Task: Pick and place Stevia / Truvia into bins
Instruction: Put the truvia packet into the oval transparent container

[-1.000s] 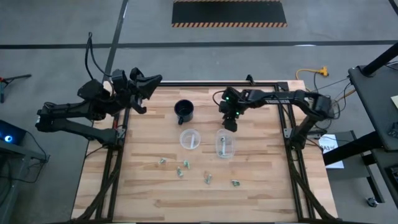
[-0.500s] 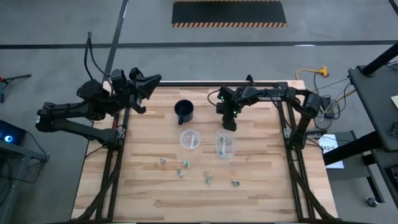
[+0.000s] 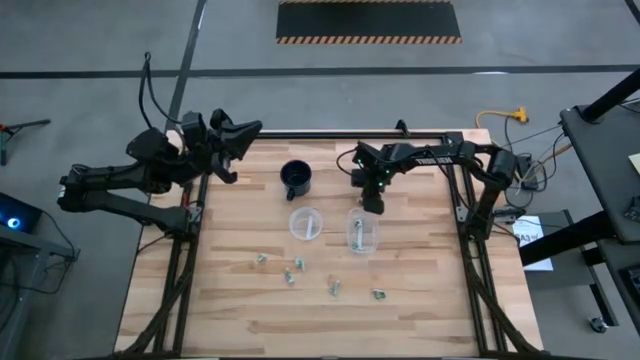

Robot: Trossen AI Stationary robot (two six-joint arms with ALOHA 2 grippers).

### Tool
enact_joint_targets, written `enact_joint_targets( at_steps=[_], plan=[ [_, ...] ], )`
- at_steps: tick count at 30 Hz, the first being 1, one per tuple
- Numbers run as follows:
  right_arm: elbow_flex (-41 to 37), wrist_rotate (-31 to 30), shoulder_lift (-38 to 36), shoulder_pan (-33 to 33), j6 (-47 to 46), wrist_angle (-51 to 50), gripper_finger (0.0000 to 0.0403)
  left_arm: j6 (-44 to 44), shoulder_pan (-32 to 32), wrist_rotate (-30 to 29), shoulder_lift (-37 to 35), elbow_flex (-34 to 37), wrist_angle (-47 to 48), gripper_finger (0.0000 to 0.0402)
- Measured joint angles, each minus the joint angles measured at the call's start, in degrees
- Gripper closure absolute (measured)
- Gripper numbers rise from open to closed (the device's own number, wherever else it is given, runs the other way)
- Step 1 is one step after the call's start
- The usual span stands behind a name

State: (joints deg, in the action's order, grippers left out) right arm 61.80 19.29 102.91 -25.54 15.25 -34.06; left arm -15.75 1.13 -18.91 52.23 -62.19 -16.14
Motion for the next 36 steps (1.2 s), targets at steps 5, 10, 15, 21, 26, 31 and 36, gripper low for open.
enact_joint_targets(
  at_steps=[5,10,15,21,26,31,36],
  plan=[
    [0.0,0.0,0.0,0.0,0.0,0.6,0.0257,0.0,0.0,0.0,0.0,0.0,0.0,0.04],
    [-0.1,0.0,0.0,0.0,0.2,1.1,0.0259,0.0,0.0,0.0,0.2,0.0,0.0,0.04],
    [-0.1,0.0,1.1,0.0,0.0,2.0,0.026,-0.1,0.0,0.0,0.3,0.0,0.0,0.04],
    [-0.1,0.1,3.7,0.0,-0.2,2.0,0.0257,0.0,0.0,0.0,0.3,0.0,0.1,0.04],
    [0.0,0.2,3.8,0.0,-0.2,2.3,0.0264,0.0,0.0,0.0,0.3,0.0,0.0,0.04],
    [-0.1,0.1,3.7,-0.1,-0.3,3.1,0.0271,0.0,0.0,0.0,0.3,0.0,0.0,0.04],
    [-0.1,0.1,3.8,-0.1,-0.3,3.8,0.0267,0.1,0.0,0.0,0.3,0.0,0.0,0.04]
  ],
)
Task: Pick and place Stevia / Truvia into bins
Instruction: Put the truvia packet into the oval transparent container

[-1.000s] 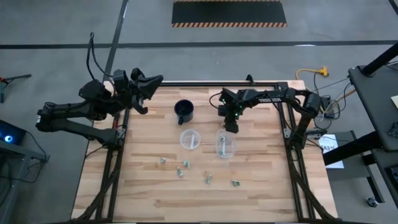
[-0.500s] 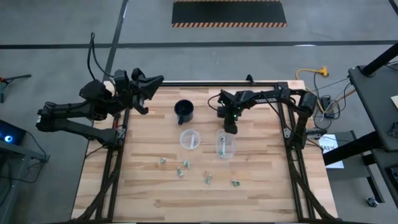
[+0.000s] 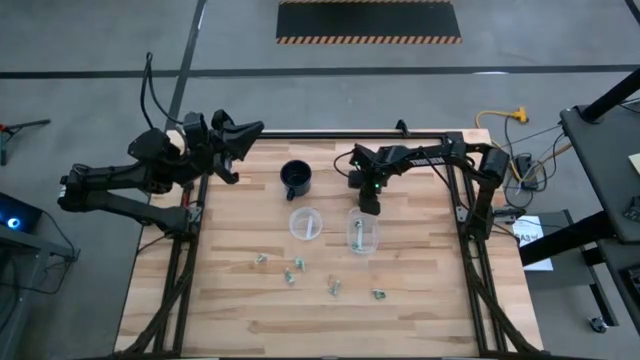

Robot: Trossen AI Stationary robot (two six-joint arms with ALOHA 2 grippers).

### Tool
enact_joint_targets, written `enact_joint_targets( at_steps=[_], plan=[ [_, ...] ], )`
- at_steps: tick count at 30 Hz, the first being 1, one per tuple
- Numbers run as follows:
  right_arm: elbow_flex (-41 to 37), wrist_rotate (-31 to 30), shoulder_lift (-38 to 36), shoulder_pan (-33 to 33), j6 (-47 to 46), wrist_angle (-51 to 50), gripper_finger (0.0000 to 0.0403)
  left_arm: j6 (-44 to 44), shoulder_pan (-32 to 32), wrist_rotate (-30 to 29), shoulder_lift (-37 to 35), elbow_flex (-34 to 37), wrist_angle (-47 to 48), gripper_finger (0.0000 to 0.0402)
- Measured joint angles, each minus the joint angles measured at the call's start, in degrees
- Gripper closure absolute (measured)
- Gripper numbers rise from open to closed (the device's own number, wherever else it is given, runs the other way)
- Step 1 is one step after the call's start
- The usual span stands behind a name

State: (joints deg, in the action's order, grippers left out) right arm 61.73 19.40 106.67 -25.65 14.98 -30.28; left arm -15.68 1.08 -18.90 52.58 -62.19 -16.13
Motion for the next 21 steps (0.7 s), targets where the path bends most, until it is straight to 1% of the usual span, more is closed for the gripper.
enact_joint_targets(
  at_steps=[9,21],
  plan=[
    [0.0,0.0,0.0,0.0,-2.8,3.3,0.0267,0.0,0.0,0.0,0.0,0.0,0.0,0.04],
    [0.0,0.0,0.0,0.0,-2.6,3.5,0.0289,0.0,0.0,0.0,0.0,0.0,0.0,0.04]
  ],
)
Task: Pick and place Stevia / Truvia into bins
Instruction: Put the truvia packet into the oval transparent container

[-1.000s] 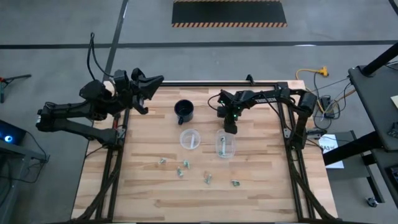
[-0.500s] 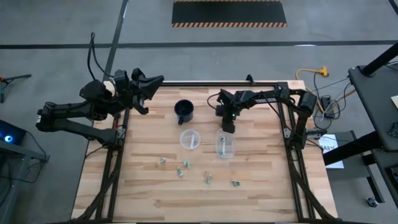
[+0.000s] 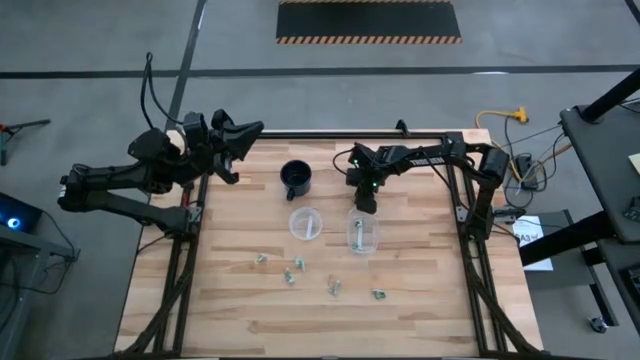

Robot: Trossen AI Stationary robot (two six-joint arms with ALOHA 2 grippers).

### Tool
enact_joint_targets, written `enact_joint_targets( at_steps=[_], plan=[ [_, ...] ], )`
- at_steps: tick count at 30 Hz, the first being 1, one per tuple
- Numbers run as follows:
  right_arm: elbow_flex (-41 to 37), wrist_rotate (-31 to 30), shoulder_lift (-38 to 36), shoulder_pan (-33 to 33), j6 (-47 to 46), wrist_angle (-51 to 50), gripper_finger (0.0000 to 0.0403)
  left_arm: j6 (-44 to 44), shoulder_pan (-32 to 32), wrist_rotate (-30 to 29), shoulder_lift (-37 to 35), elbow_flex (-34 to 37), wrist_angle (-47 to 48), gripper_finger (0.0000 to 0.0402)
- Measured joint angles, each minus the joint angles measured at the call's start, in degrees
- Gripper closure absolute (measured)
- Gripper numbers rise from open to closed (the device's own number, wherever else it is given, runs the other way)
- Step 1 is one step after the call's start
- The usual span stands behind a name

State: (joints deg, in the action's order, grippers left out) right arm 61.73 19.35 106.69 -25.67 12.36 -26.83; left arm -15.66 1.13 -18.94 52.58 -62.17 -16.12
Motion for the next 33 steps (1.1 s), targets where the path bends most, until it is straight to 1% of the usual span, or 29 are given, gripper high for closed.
enact_joint_targets(
  at_steps=[4,6,11,15,16,19,24,33],
  plan=[
    [0.0,-0.3,0.0,0.0,0.1,-0.3,0.0303,0.0,0.0,0.0,0.0,0.0,0.0,0.04],
    [0.0,-1.4,0.0,0.0,0.1,-0.8,0.0311,0.0,0.0,0.0,0.0,0.0,0.0,0.04],
    [0.0,-3.1,0.0,-0.2,0.1,-3.3,0.0346,0.0,0.0,-0.1,0.0,0.0,0.0,0.04],
    [0.0,-2.3,0.0,-1.0,-3.8,-4.2,0.0383,0.0,0.0,-1.0,0.0,0.0,0.0,0.04],
    [0.0,-1.9,0.0,-1.2,-5.1,-4.3,0.0387,0.0,0.0,-1.0,0.0,0.0,0.0,0.04],
    [0.0,-0.1,0.0,-2.0,-7.7,-4.4,0.0391,0.0,0.0,-1.1,0.0,0.0,0.0,0.04],
    [1.3,1.2,-0.4,-2.3,-9.8,-4.5,0.0393,-0.1,0.0,-1.0,0.0,0.0,0.0,0.04],
    [7.6,5.3,-4.8,-2.1,-13.1,-4.3,0.0394,-0.1,0.0,-1.0,0.0,0.0,0.0,0.04]
  ],
)
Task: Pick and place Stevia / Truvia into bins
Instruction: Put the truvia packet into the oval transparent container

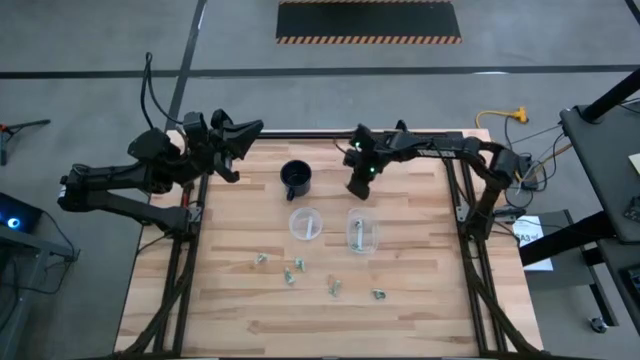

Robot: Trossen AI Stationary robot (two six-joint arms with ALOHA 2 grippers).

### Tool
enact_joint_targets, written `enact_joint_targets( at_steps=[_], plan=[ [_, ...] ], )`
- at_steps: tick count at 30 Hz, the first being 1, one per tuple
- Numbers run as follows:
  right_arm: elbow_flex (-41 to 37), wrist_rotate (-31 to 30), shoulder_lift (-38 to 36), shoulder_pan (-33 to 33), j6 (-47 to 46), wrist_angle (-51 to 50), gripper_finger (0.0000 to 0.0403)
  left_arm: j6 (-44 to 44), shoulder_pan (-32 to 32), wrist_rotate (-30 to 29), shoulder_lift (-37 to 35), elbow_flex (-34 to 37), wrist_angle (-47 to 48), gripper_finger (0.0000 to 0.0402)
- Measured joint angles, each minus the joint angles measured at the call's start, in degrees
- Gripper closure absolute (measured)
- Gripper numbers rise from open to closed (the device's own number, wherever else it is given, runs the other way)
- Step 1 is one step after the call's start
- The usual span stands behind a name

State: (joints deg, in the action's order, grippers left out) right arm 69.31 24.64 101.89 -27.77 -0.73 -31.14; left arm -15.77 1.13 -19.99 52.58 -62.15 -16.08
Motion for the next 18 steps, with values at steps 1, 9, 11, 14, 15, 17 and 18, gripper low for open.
enact_joint_targets(
  at_steps=[1,9,11,14,15,17,18],
  plan=[
    [0.5,0.7,-0.8,0.1,-0.7,0.1,0.0394,0.0,0.0,0.0,0.0,0.0,0.0,0.04],
    [0.7,-1.7,-9.6,3.4,-4.1,0.2,0.0394,-0.1,0.0,0.0,0.0,0.0,0.0,0.04],
    [0.4,-3.0,-11.6,4.7,-5.0,0.2,0.0394,-0.2,0.0,0.0,0.0,0.0,0.0,0.04],
    [-0.4,-4.5,-14.6,6.6,-7.1,0.5,0.0394,-0.2,0.0,0.0,0.0,0.0,0.1,0.04],
    [-0.6,-5.3,-15.4,7.3,-7.8,0.5,0.0394,-0.2,0.0,0.0,0.0,0.0,0.1,0.04],
    [-1.3,-6.3,-17.1,8.6,-8.8,0.8,0.0394,-0.2,0.0,0.0,0.0,0.0,0.1,0.04],
    [-1.9,-6.7,-17.9,9.3,-9.1,0.8,0.0394,-0.2,0.0,0.0,0.0,0.0,0.1,0.04]
  ],
)
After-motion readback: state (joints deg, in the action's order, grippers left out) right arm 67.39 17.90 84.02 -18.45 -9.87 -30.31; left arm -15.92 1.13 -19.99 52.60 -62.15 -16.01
